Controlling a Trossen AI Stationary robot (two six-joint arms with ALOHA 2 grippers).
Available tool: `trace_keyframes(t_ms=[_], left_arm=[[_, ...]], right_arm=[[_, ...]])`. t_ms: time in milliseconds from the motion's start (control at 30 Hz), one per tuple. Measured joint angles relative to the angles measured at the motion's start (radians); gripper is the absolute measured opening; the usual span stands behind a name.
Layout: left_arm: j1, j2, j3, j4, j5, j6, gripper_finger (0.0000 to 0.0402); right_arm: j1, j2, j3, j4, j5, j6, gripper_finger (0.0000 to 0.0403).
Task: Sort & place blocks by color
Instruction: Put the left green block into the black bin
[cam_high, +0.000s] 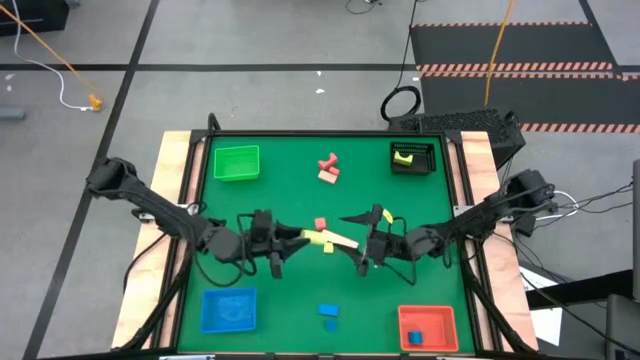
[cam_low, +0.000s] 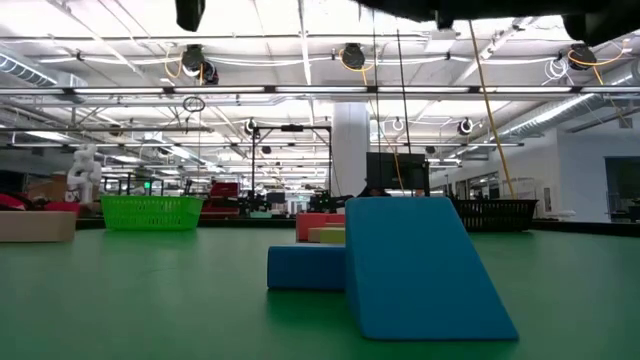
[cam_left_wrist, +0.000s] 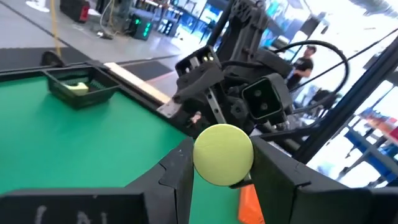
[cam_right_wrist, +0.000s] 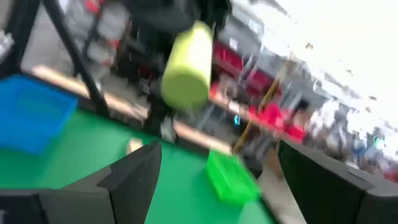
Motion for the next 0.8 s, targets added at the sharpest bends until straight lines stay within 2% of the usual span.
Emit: trace_keyframes(t_ms=[133,267,600,800], left_arm=[[0.009,0.065,0.000,0.164,0.000,0.049,0.0129],[0.015,0.100,0.000,0.273,0.000,0.084,0.0129],[0.026,0.146,0.000,0.334,0.011,0.036,0.0129],[0.027,0.146,0.000,0.351,0.020,0.043,0.0129]], right_arm=[[-0.003,0.008,0.003,0.057,-0.143,-0.022,0.0313],[-0.004,0.008,0.025,0.055,-0.145,-0.034,0.0313],[-0.005,0.008,0.088,0.027,-0.146,-0.061,0.0311],[-0.016,0.008,0.124,-0.030,-0.146,-0.046,0.0271]])
